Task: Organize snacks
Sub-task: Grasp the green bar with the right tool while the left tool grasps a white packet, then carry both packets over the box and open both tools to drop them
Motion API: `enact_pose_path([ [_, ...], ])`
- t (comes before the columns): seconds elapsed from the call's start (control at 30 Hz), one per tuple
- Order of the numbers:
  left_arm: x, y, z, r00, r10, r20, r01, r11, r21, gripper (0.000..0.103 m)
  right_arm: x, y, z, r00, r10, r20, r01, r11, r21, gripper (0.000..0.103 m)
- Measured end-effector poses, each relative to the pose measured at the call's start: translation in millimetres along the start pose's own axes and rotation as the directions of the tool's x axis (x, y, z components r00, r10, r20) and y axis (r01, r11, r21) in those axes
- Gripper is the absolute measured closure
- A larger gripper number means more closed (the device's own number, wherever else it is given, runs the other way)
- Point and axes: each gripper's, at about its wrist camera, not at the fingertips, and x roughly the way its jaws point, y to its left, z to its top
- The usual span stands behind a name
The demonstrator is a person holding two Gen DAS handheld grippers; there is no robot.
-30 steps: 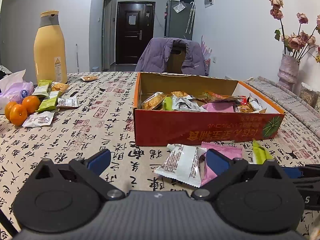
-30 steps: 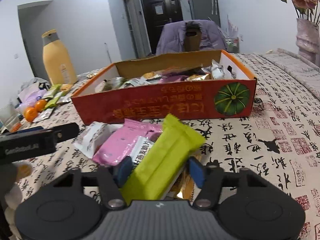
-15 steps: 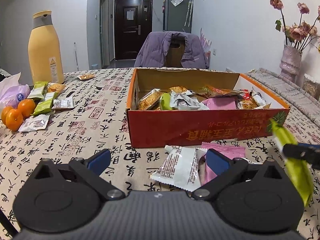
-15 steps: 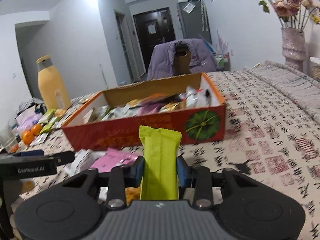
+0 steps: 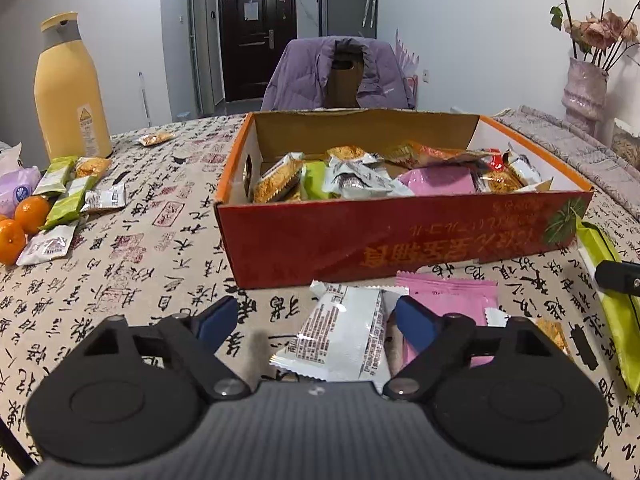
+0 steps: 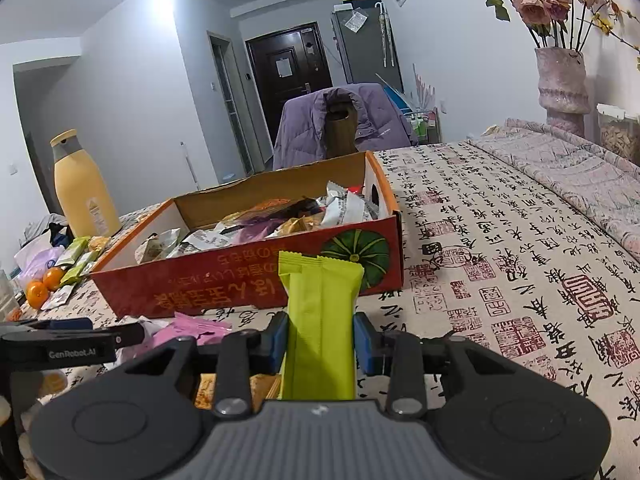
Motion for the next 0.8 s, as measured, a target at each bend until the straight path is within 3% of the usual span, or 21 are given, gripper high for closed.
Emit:
enact_pose_path([
  [0.07, 0.9, -1.1, -0.4, 1.000, 0.002, -0.002, -0.002, 1.000, 0.002, 0.017, 1.1, -1.0, -0.5, 1.000, 0.002, -0.002, -0.002, 1.000, 0.002, 0.069],
  [0.17, 3.8, -2.2, -0.8, 1.000, -0.005, -0.016, 0.005, 1.000, 0.004, 0.030, 3.3, -2.0, -1.3, 1.000, 0.008, -0.004, -0.007, 1.000, 0.005, 0.069],
  [0.27, 9.2, -0.9, -1.1, 0.999, -0.023, -0.045, 0.023, 1.000, -0.014, 0.057, 3.9, -2.4, -2.3, 1.000, 0.015, -0.005, -0.015, 1.000, 0.005, 0.069],
  [0.3, 10.5, -0.4, -1.4, 0.998, -0.033, -0.052, 0.032, 0.999, -0.020, 0.059, 3.8, -2.0, -2.7, 1.000, 0.017, -0.005, -0.017, 1.000, 0.006, 0.069],
  [0.8, -23.2, 2.4, 1.1, 0.998, -0.014, 0.061, 0.016, 0.999, -0.028, 0.062, -4.3, 1.9, -1.0, 0.999, 0.034, 0.022, -0.034, 0.999, -0.012, 0.069],
])
